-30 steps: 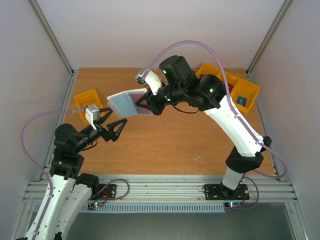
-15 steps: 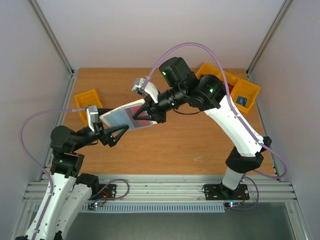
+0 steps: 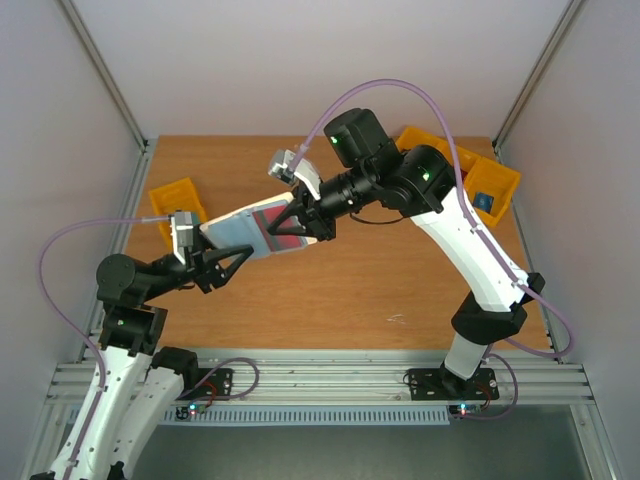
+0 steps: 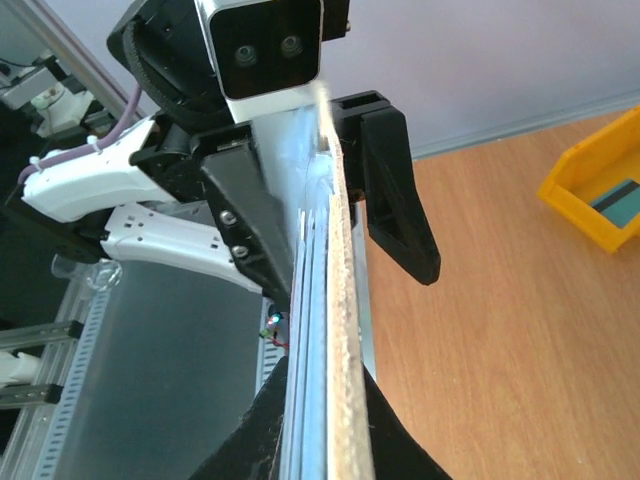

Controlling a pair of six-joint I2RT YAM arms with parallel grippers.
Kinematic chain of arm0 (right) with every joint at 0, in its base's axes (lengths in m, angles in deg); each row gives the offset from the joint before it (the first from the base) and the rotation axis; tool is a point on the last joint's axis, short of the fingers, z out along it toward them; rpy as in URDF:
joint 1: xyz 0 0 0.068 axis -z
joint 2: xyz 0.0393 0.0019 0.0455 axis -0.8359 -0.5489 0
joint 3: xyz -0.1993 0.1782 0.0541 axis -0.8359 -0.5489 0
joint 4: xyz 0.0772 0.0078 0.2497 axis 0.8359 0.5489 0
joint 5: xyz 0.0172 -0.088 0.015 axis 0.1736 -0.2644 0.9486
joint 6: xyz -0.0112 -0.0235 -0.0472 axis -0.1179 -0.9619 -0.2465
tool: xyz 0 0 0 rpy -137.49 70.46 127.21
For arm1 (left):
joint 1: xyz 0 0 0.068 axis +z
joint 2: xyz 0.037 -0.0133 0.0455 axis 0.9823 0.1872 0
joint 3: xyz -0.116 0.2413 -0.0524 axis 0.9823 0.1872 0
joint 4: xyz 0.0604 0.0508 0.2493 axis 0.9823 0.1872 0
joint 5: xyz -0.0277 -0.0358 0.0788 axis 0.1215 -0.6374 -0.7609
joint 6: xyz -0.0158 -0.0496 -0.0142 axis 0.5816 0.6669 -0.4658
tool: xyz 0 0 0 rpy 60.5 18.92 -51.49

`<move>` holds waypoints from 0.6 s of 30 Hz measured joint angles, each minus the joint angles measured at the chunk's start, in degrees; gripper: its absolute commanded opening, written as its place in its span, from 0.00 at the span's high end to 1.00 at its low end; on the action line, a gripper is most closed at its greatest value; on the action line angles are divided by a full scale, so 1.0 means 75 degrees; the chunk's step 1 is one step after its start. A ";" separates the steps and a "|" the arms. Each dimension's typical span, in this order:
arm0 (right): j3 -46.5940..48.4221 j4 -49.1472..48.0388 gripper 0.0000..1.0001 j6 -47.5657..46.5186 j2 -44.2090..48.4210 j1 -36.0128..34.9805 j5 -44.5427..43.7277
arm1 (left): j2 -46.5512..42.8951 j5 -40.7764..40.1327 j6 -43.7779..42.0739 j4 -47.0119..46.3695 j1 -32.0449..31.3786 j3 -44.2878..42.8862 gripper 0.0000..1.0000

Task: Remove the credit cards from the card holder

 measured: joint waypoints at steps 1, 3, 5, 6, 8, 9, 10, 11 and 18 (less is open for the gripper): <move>0.0000 -0.0009 0.98 0.0012 0.0000 0.0000 0.0047 | 0.0003 -0.0023 0.0061 -0.0023 0.0000 -0.0003 0.72; -0.0006 -0.0032 0.92 0.0023 0.0000 0.0000 0.0146 | 0.0012 -0.0087 0.0096 -0.0032 0.0000 -0.0041 0.97; -0.0012 -0.0090 0.76 0.0032 0.0000 0.0000 0.0157 | 0.0015 -0.0082 0.0172 -0.0079 -0.0003 -0.0058 1.00; -0.0012 -0.0128 0.71 0.0050 -0.0006 0.0032 0.0166 | 0.0012 -0.0085 0.0163 -0.0122 -0.0012 -0.0067 1.00; -0.0017 -0.0178 0.62 0.0111 -0.0012 0.0052 0.0189 | 0.0023 -0.0169 0.0201 -0.0096 -0.0006 -0.0085 1.00; -0.0020 -0.0187 0.59 0.0090 -0.0009 0.0093 0.0195 | 0.0032 -0.0204 0.0219 -0.0085 -0.0006 -0.0096 1.00; -0.0041 -0.0195 0.57 0.0099 0.0006 0.0119 0.0204 | 0.0047 -0.0239 0.0230 -0.0076 0.0000 -0.0108 1.00; -0.0090 -0.0204 0.57 0.0105 0.0032 0.0172 0.0219 | 0.0047 -0.0259 0.0248 -0.0058 0.0000 -0.0122 1.00; -0.0510 -0.0268 0.56 0.0131 0.0367 0.0726 0.0219 | 0.0047 -0.0280 0.0248 0.0015 0.0000 -0.0283 1.00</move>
